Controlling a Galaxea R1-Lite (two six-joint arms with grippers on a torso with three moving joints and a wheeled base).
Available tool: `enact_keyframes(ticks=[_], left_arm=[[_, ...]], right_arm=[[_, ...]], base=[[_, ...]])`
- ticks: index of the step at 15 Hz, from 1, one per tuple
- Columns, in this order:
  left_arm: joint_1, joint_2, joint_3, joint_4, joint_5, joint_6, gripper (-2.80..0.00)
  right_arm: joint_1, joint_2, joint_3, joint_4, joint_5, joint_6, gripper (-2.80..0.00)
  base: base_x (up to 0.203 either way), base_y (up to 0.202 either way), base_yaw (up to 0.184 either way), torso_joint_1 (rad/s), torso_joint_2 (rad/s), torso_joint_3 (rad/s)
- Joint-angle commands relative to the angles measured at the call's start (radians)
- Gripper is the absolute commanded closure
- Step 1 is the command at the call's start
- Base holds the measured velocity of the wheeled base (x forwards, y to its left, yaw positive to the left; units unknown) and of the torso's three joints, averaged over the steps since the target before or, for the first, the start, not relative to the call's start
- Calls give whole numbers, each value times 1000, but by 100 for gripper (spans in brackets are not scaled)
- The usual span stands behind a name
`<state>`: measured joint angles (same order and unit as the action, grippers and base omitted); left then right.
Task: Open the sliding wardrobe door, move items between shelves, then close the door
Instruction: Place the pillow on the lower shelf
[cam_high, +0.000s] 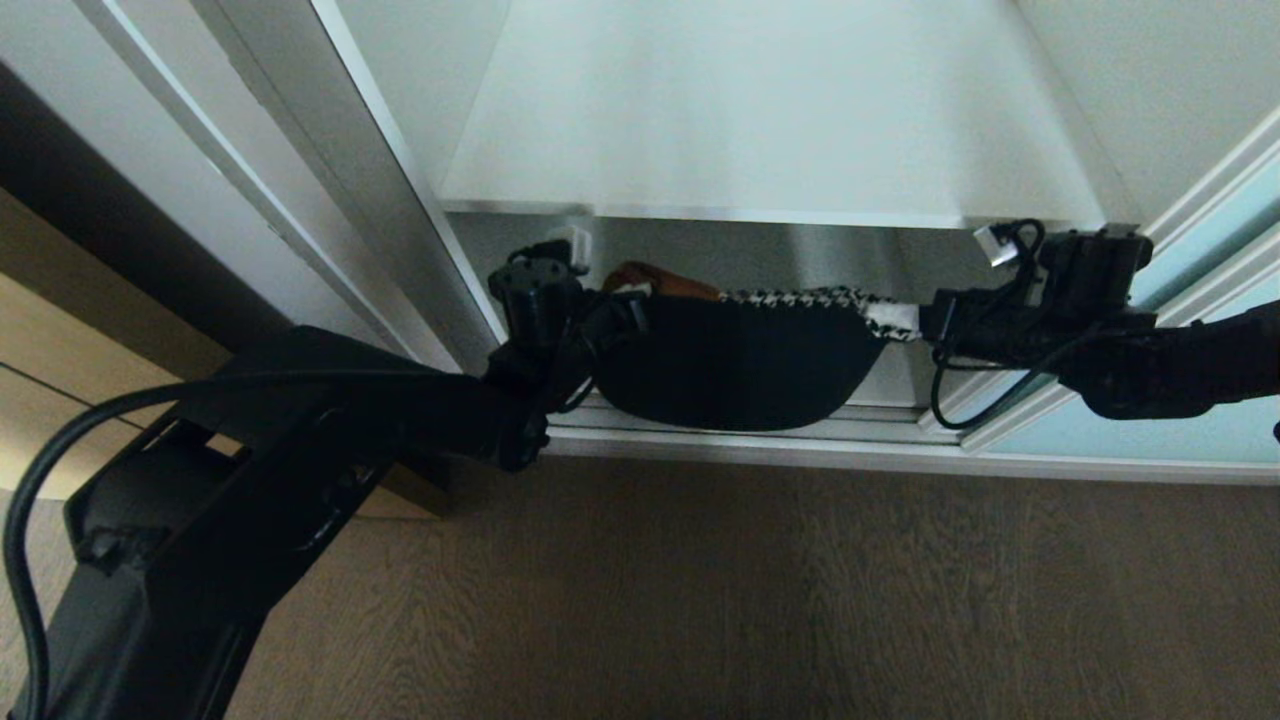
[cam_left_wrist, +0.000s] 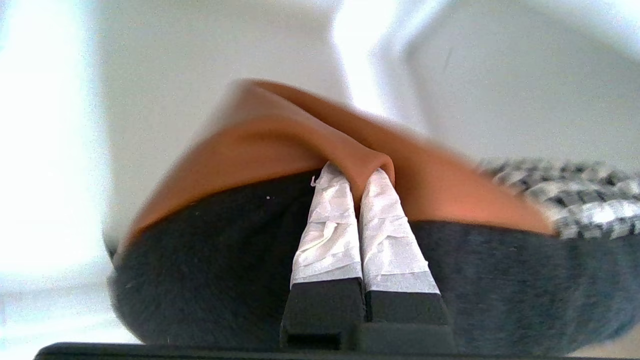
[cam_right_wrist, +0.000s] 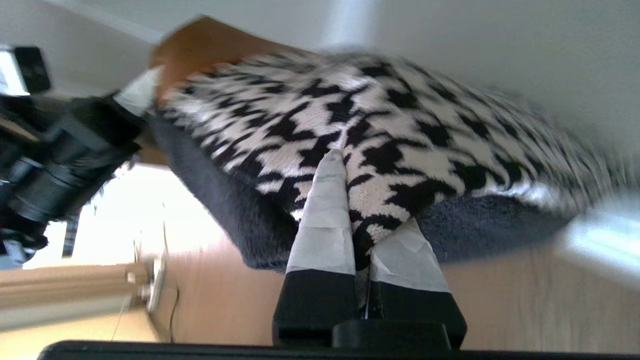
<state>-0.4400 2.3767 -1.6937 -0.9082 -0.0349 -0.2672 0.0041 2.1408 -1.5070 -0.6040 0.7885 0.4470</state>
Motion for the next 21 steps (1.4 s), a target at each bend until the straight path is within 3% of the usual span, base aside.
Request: enact_keyframes(ticks=[1,3,7,12,14,18,21], left_arm=[[0,-46,-152,18,-3,23,0],[5,-56,-176,3,-11,95,0],[14,96,-150,-51,-37,106,0],[33,397,-199,-37,-42,140,0],[46,455,-234,42,-44,150,0],[47,420,-185,167,-30,119,0],[49,363,-210,480,-20,97,0]], right_arm=[[17,-78,-95,-16,24,20,0],[19,-90,-92,-122,54,25,0],[15,98,-63,-257,56,69,0],[-23,425,-109,-266,34,61,0],[-34,474,-179,-137,-21,54,0],[-36,367,-200,175,-40,47,0],[-27,348,-262,331,-41,47,0]], base=[[0,0,0,0,0,0],[0,0,0,0,0,0],[0,0,0,0,0,0],[0,0,0,0,0,0],[0,0,0,0,0,0],[0,0,0,0,0,0],[0,0,0,0,0,0]])
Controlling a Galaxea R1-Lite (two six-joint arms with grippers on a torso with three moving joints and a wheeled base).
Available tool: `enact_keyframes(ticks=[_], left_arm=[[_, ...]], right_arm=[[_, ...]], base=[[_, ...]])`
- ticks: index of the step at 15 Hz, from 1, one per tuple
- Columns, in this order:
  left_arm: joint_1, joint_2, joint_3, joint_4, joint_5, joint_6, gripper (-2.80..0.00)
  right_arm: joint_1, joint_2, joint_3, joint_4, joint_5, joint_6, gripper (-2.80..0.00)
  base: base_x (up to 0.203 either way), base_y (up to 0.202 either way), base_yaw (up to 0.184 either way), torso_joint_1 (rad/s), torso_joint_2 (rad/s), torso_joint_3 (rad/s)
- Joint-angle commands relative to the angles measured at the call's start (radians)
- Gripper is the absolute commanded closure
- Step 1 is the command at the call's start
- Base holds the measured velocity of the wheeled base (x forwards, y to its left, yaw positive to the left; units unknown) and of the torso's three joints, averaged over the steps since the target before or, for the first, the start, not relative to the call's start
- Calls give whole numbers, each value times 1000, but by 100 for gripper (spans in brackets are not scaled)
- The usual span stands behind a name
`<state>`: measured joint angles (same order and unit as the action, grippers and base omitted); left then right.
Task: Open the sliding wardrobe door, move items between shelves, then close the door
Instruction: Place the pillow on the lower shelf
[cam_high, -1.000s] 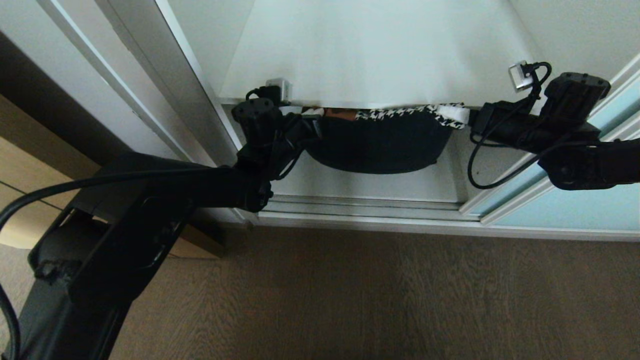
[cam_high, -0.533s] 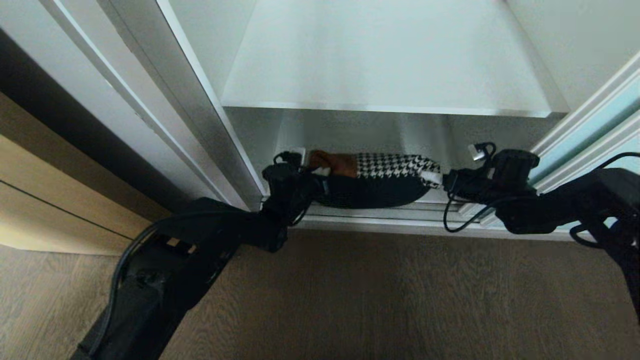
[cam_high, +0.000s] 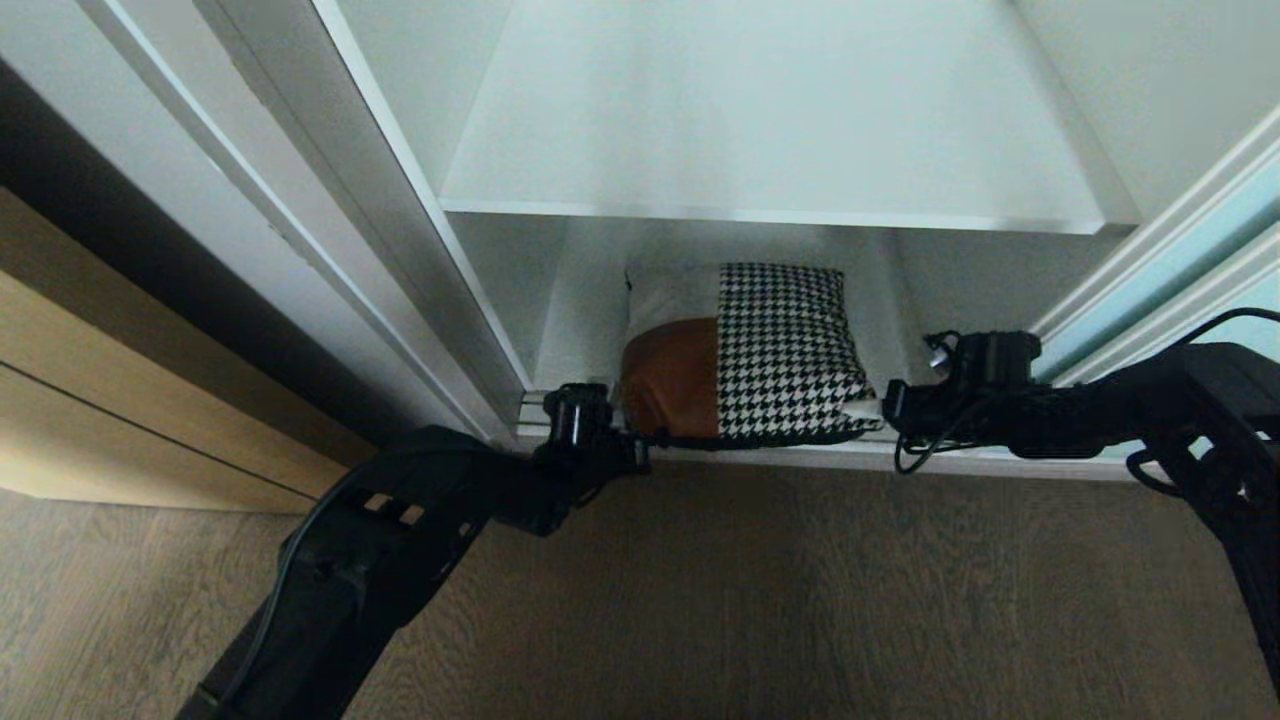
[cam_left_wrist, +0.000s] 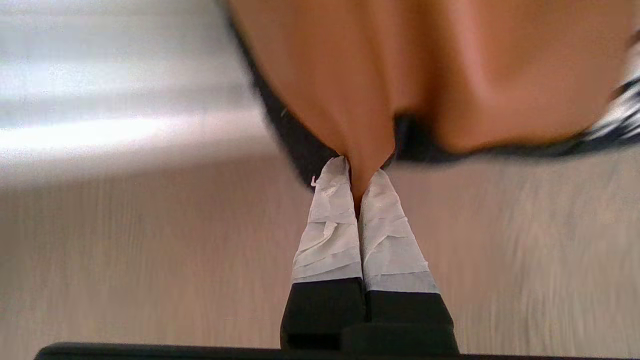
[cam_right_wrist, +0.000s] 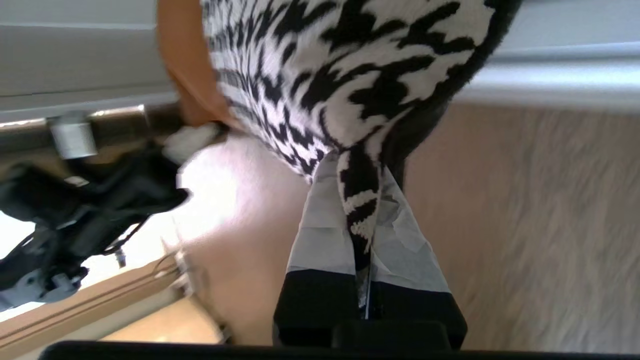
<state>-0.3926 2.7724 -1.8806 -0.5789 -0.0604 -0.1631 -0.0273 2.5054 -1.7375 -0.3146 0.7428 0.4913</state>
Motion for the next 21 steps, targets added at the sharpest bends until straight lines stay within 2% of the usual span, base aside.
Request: enact_keyframes(ticks=[1,3,5,6,10,14,15,17,18,21], left_arm=[[5,-52,-46,223,35,-30,0],[15,-68,-48,252,62,-48,0],[25,-69,-51,254,62,-49,0],[29,-71,-52,246,62,-50,0],[31,-43,-56,187,67,-46,0],[43,-8,-52,175,94,-21,0],[48,14,-51,139,94,2,0],[52,56,-46,-44,98,46,0],[52,67,-45,-69,109,67,0],[52,53,-48,65,115,72,0]], right_arm=[[13,0,-63,93,3,5,0],[18,29,-118,187,-2,5,0],[24,68,-187,267,-59,3,0],[34,79,-192,279,-84,-4,0],[47,102,-189,281,-88,-22,0],[53,99,-167,279,-107,-39,0],[53,96,-159,279,-114,-53,0],[52,93,-149,278,-115,-76,0],[53,96,-149,278,-117,-77,0],[53,99,-149,278,-117,-77,0]], base=[[0,0,0,0,0,0],[0,0,0,0,0,0],[0,0,0,0,0,0],[0,0,0,0,0,0],[0,0,0,0,0,0],[0,0,0,0,0,0],[0,0,0,0,0,0],[0,0,0,0,0,0],[0,0,0,0,0,0],[0,0,0,0,0,0]])
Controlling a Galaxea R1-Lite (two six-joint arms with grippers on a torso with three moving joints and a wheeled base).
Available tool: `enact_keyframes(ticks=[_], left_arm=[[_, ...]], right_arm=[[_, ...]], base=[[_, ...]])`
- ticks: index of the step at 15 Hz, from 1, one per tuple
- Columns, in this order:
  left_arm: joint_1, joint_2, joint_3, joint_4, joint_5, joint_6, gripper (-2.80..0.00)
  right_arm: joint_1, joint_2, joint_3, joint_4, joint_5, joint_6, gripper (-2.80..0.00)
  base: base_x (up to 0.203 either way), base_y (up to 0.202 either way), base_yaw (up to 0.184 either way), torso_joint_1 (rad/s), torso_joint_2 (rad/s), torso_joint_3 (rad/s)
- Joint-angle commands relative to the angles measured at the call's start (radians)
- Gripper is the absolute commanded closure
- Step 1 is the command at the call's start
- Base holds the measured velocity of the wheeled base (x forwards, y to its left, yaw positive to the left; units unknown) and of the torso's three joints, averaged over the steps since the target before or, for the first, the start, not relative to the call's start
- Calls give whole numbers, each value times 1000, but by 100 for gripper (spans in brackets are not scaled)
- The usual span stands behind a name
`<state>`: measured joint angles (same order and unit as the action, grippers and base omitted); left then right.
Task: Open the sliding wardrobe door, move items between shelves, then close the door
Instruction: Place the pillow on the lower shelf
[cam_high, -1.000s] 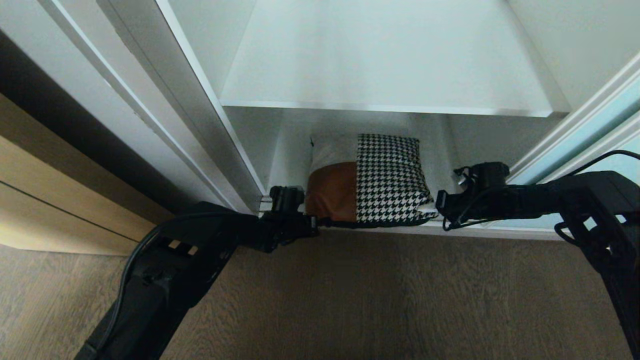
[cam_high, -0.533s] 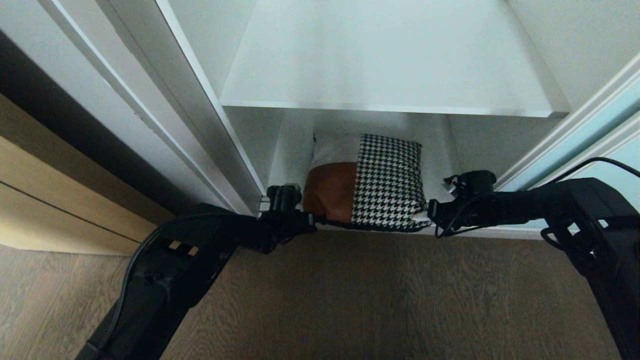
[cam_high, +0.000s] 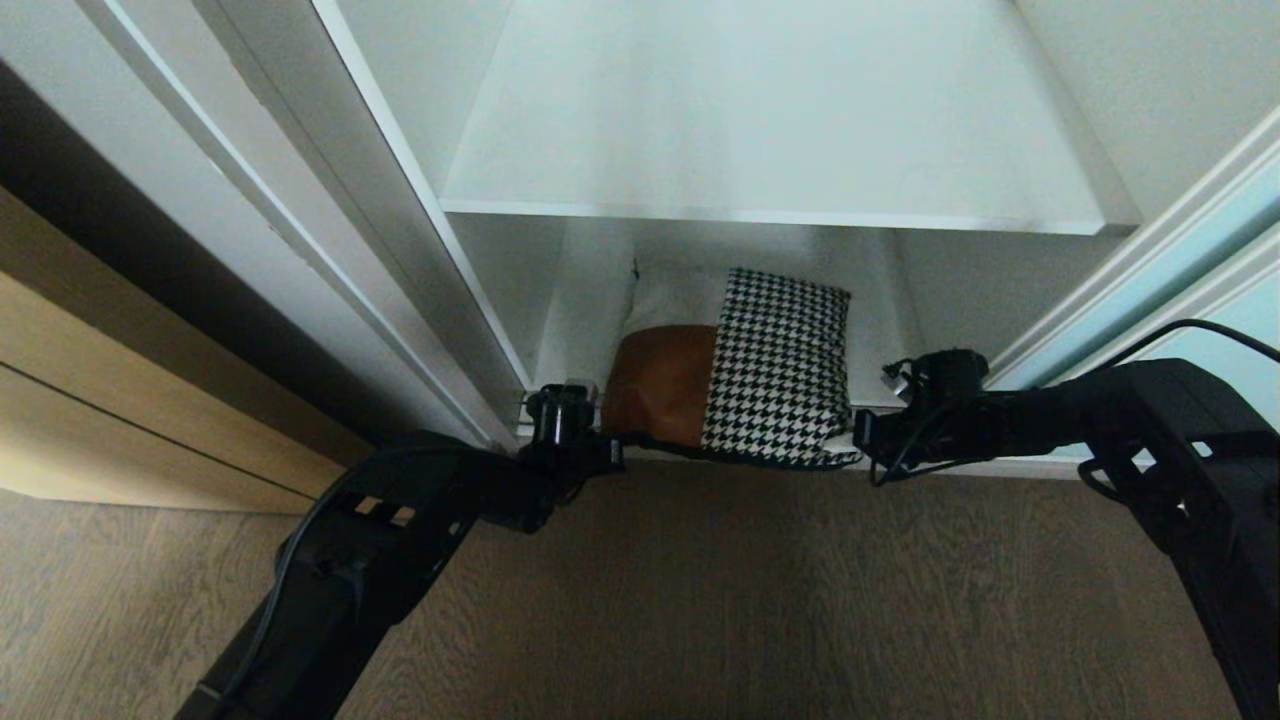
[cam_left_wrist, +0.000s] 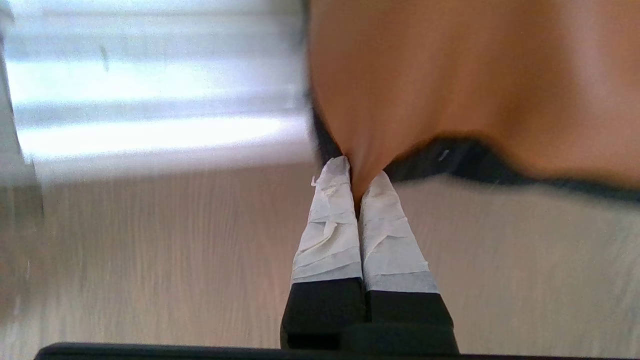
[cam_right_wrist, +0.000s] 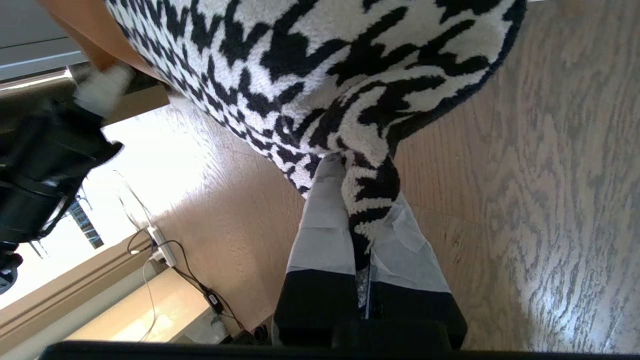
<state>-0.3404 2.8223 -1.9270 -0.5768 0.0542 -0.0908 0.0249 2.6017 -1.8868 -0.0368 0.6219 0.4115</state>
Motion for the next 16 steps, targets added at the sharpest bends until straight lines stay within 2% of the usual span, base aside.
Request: enact_keyframes(ticks=[1,5,8,14,16], left_arm=[[2,-23,-2,133,1,-2,0],[20,-67,4,292,0,-38,0],[18,-99,80,393,-2,-10,0],[18,-85,37,366,-12,-9,0],[18,-56,-7,314,-13,-9,0]], right_arm=[[1,1,3,0,4,3,0],[2,2,3,-10,2,2,0],[6,6,3,-20,1,3,0],[4,6,3,-20,3,3,0],[4,0,10,-19,4,4,0]], base=[[0,0,0,0,0,0],[0,0,0,0,0,0],[0,0,0,0,0,0],[0,0,0,0,0,0],[0,0,0,0,0,0]])
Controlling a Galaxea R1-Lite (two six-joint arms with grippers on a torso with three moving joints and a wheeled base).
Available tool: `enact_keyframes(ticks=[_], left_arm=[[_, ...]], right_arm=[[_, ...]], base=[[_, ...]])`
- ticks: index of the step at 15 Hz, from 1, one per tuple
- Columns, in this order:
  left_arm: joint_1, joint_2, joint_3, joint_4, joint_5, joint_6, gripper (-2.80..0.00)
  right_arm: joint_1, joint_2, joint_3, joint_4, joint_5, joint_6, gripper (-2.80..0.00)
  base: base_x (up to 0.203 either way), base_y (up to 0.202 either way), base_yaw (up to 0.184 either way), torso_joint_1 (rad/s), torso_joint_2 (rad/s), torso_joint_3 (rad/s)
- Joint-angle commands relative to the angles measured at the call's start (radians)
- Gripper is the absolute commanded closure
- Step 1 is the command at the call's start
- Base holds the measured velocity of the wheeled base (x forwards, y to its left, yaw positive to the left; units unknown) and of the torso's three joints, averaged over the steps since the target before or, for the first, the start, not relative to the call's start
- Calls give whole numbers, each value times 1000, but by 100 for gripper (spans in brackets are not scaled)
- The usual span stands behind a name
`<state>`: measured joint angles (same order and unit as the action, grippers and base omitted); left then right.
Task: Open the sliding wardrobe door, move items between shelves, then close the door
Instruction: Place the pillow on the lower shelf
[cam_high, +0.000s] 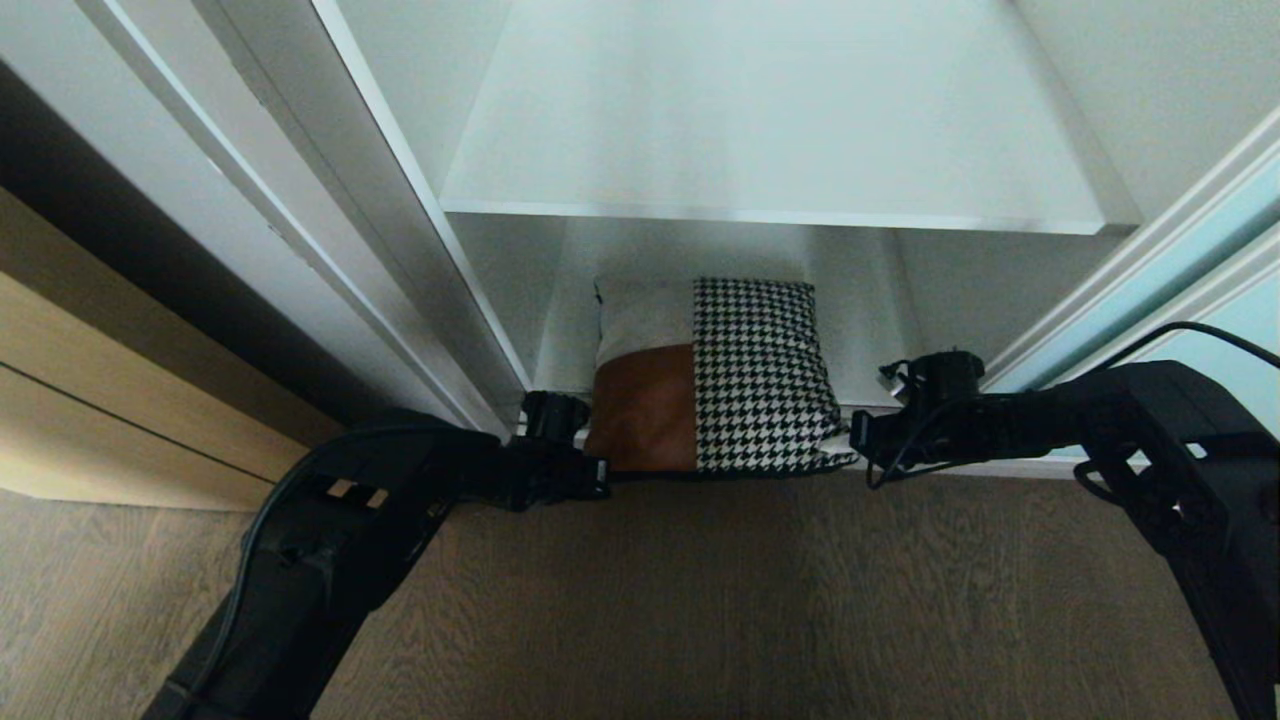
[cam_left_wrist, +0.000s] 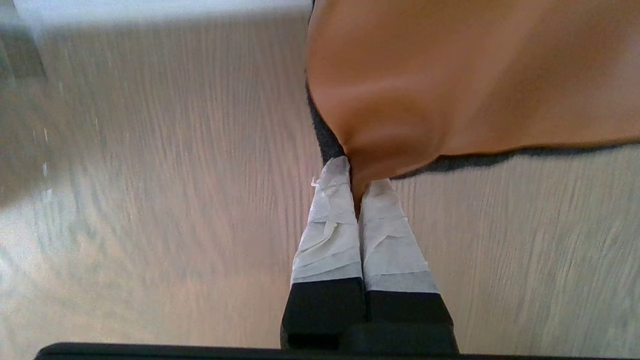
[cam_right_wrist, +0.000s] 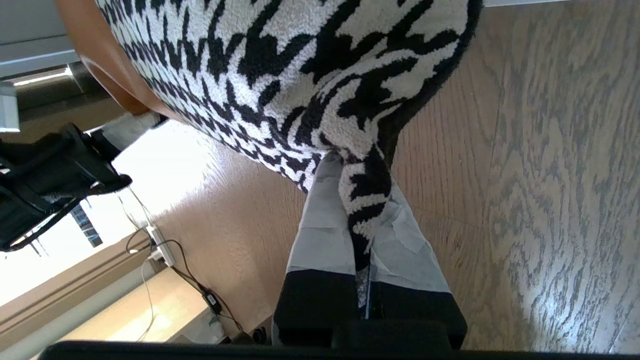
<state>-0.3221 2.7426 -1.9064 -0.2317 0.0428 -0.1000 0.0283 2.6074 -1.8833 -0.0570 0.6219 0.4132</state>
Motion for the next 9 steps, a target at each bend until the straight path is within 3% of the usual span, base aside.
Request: enact_keyframes(ticks=[1,3,9], left_arm=[[0,30,-33,-78,-29,6,0],[-2,31,-34,-120,-80,14,0],[15,35,-34,-121,-101,16,0]], right_arm=[[-1,-14,25,-3,4,3,0],[-5,-20,46,-33,4,4,0],[-5,-18,52,-35,4,4,0]], base=[[0,0,0,0,0,0],[0,0,0,0,0,0],[0,0,0,0,0,0]])
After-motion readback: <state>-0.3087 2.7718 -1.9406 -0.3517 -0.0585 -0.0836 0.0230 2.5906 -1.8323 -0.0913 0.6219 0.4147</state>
